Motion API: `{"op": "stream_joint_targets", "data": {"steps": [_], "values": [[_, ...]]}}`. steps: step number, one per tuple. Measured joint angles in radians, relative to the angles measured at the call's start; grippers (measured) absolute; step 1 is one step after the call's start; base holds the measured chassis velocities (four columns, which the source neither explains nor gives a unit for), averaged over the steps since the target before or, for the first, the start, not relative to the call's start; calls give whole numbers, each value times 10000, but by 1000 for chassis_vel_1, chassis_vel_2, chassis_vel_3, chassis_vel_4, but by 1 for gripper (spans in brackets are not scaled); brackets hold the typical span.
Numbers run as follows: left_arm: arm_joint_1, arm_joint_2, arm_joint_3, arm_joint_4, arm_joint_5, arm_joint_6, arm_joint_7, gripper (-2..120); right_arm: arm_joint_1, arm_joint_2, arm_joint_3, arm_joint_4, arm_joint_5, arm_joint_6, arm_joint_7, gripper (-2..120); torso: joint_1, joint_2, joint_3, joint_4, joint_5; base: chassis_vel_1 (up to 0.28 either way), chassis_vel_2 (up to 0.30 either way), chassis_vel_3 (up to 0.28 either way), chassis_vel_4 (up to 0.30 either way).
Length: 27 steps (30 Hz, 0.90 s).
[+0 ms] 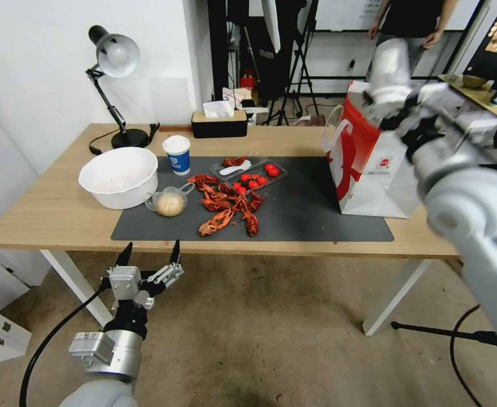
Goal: Pick up the trash from the table and place it into the takeout bag.
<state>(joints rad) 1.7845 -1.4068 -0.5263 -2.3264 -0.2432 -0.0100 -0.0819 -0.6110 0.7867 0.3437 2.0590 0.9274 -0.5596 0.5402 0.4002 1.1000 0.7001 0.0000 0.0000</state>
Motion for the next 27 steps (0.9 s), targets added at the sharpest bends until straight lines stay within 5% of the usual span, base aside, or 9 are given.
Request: {"op": "stream_joint_targets", "data": {"steps": [7,14,27], "values": [[0,-35,62,-4,48,-8,-2,100,615,-66,-230,-951,997,-319,559,73,0,0,0,1,2,0,0,0,0],[0,-24,74,-10,70,-67,7,100,651,41,-259,-1309,1244,-281,585,99,0,0,0,0,1,0,0,0,0],[-11,76,42,-29,24,-93,19,100,319,-22,-229,-766,928,126,-27,100,-1,-1,-1,1,0,0,0,0,0]]}}
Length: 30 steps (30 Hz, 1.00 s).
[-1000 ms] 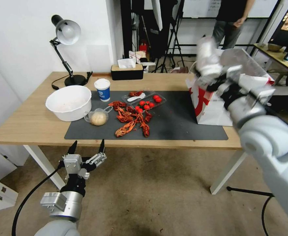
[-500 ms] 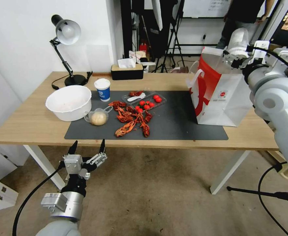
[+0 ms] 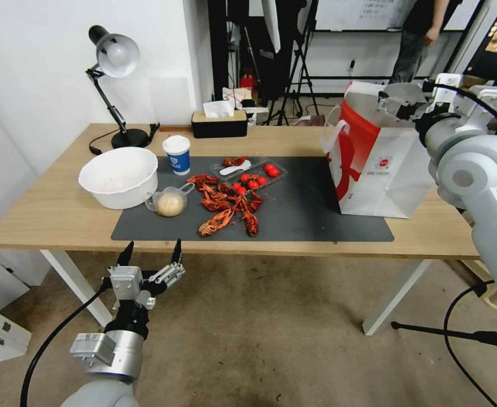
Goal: Pick up the trash from the table and place it into the takeout bag.
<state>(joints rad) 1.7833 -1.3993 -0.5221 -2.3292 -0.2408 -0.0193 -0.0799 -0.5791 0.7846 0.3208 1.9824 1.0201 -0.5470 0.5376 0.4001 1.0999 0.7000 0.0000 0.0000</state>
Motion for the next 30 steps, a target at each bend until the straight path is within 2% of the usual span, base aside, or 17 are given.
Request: {"op": "stream_joint_targets", "data": {"steps": [11,13,18,20,24,27,30], "values": [[-26,58,-81,0,-88,0,-1,100,-1734,-218,282,1359,-1231,1753,-1314,100,0,0,-1,1,-2,0,0,0,0],[-28,46,-87,0,-92,0,-1,100,-2723,-281,568,1775,-1917,2455,-1781,100,-1,0,-1,-1,0,0,0,0,0],[-30,-4,-75,27,-93,-40,5,100,-4206,-162,1122,2680,-2746,2846,-1885,100,-2,0,-1,-3,1,0,0,0,0],[-14,-8,-55,55,-82,-74,10,100,-5217,149,1609,3292,-3166,2996,-1927,100,-3,1,-2,0,-3,0,0,0,0],[-26,-17,-46,55,-75,-77,11,100,-6133,490,1929,3613,-3574,3168,-2072,100,-3,1,-2,-1,1,0,0,0,0],[-8,-58,-37,28,-59,-78,11,100,-7517,1082,2160,3826,-4215,3746,-2268,100,-2,1,-1,-1,1,0,0,0,0],[20,-47,-41,27,-51,-91,10,100,-8277,1520,2199,3891,-4605,4182,-2373,100,-3,1,-2,1,1,0,0,0,0]]}}
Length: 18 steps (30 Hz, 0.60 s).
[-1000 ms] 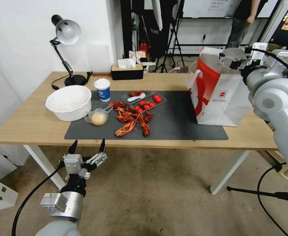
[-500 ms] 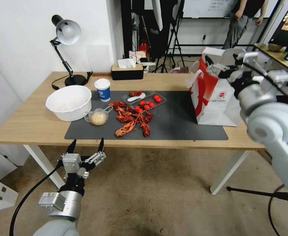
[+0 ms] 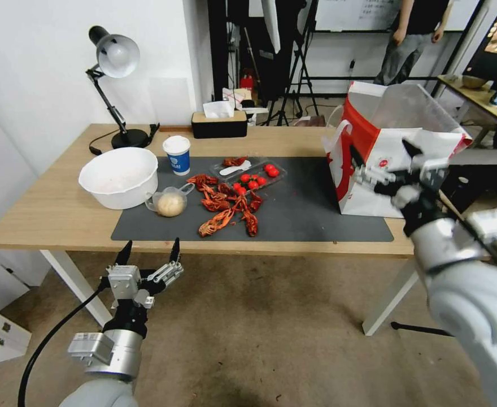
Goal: Pick up the trash from the table and place it into the takeout bag.
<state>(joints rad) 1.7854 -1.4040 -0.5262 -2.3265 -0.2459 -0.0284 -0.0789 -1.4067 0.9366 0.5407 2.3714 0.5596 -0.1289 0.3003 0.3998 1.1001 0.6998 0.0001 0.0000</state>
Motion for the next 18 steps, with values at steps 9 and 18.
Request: {"op": "stream_joint_targets", "data": {"steps": [9,18], "values": [[-50,21,-48,28,-40,-38,-6,100,-2128,1338,-56,-390,-1313,2091,-375,100,1,0,1,-2,-2,0,0,0,0],[-150,51,-44,98,-51,-77,-23,100,-3340,1838,-232,-1499,-1739,3934,-943,100,1,0,1,-3,-1,0,0,0,0]]}}
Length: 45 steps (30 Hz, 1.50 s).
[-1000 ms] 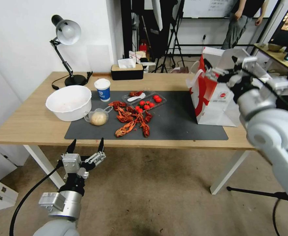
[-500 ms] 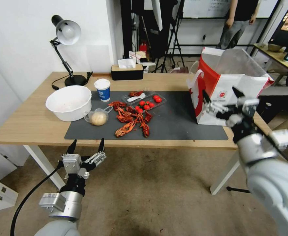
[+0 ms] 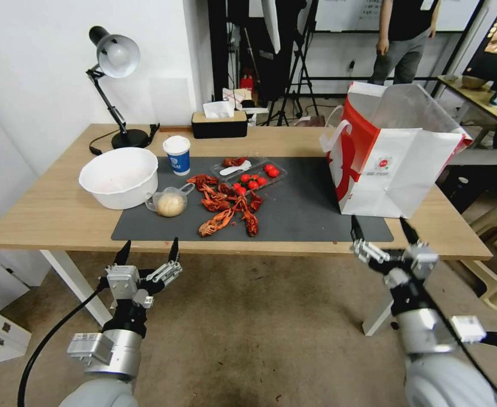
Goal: Pick up the trash from the table and place it into the takeout bag.
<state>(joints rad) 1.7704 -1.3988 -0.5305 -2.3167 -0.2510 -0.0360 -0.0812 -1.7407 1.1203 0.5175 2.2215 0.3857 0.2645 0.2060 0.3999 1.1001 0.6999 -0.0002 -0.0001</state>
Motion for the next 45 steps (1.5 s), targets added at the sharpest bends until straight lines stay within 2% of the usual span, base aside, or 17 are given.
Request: {"op": "stream_joint_targets", "data": {"steps": [7,23,25,26,28,29,30,31,33,34,36,42,43,45], "values": [[-168,213,-148,162,-262,148,-165,100,-194,100,25,-783,38,611,-594,100,1,0,1,3,1,0,0,0,0],[-624,671,-143,442,-965,287,-241,100,43,21,-143,-1003,64,542,-684,100,1,-1,1,4,0,0,0,0,0],[-942,985,-53,709,-1685,139,-397,100,174,-30,-192,-1055,-3,391,-685,100,1,-1,1,3,0,0,0,0,0],[-942,985,-53,709,-1685,139,-397,100,174,-30,-192,-1055,-3,391,-685,100,1,-1,1,3,0,0,0,0,0],[-1699,1751,211,1387,-2979,-13,-680,100,200,-71,-209,-1061,-132,287,-682,100,1,-2,2,1,-3,0,0,0,0],[-2250,2219,283,1856,-3309,-79,-696,100,166,-72,-231,-970,-262,224,-663,100,1,-2,2,0,-1,0,0,0,0],[-2250,2219,283,1856,-3309,-79,-696,100,166,-72,-231,-970,-262,224,-663,100,1,-2,2,0,-1,0,0,0,0],[-2614,2527,354,2109,-3488,-94,-757,100,144,-59,-244,-899,-374,136,-615,100,2,-2,2,0,-6,0,0,0,0],[-3293,3175,612,2439,-3990,173,-1353,100,237,-27,-272,-819,-530,-181,-366,100,1,-2,2,-1,1,0,0,0,0],[-3293,3175,612,2439,-3990,173,-1353,100,237,-27,-272,-819,-530,-181,-366,100,1,-2,2,-1,1,0,0,0,0],[-3852,3656,903,2695,-4259,468,-1719,100,469,-27,-282,-733,-637,-447,-104,100,1,-2,3,4,1,0,0,0,0],[-4562,3917,1324,2880,-4621,1205,-2353,100,544,90,-286,-689,-743,-614,73,100,2,-2,3,2,-1,0,0,0,0],[-4944,3930,1495,2880,-4844,1847,-2596,100,488,188,-285,-719,-834,-629,99,100,2,-2,3,3,1,0,0,0,0],[-5593,3944,1804,3055,-4925,2408,-2825,100,389,328,-286,-743,-952,-636,104,100,2,-2,2,1,1,0,0,0,0]]}}
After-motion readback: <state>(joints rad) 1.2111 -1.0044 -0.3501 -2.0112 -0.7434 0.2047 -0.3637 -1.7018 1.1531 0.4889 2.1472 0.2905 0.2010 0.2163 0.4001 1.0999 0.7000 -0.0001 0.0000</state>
